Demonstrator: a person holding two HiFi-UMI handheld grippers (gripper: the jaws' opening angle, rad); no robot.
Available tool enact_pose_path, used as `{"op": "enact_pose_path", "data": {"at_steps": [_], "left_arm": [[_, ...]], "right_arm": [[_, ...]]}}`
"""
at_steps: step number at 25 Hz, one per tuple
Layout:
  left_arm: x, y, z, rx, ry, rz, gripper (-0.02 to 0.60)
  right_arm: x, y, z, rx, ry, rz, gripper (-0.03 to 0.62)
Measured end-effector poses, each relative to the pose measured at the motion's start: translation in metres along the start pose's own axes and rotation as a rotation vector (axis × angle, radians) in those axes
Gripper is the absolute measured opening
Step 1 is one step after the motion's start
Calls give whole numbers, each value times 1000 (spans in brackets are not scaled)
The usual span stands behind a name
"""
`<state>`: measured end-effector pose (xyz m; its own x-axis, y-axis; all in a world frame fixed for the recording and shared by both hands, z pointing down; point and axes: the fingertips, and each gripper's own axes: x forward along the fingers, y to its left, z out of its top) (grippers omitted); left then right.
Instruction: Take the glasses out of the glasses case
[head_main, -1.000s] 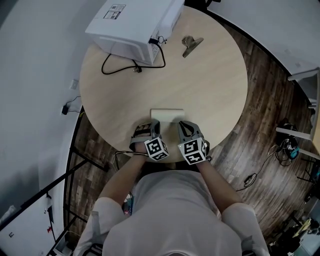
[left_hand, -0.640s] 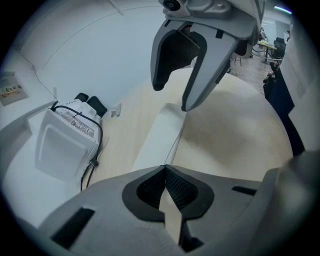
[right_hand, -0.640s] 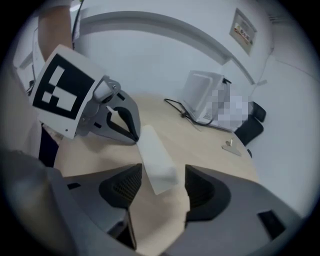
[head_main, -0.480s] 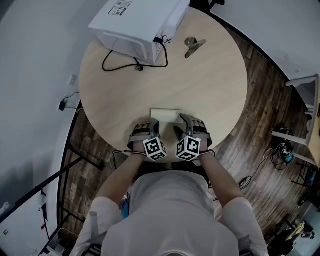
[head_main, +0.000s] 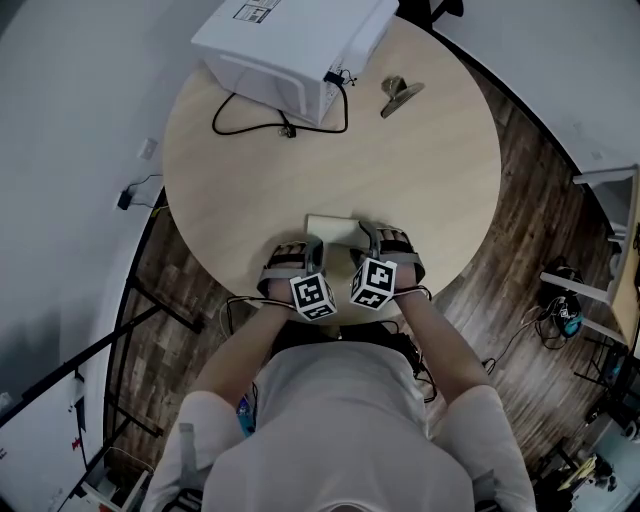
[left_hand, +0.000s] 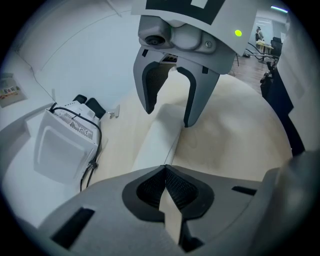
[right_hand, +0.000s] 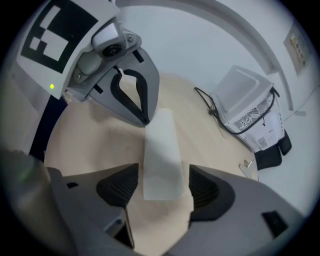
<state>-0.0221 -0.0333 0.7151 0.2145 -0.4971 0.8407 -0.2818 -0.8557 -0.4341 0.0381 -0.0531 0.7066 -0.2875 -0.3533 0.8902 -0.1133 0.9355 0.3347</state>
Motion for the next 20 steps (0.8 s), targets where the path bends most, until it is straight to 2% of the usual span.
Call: {"op": "enact_pose_path", "data": {"at_steps": [14, 20], "left_arm": [[1, -1, -1, 0, 5, 3, 8], [3, -1, -3, 16, 11, 20, 8]], "right_arm": [[13, 2, 6, -133, 51, 103, 273], [13, 1, 8, -110, 46, 147, 270]]}}
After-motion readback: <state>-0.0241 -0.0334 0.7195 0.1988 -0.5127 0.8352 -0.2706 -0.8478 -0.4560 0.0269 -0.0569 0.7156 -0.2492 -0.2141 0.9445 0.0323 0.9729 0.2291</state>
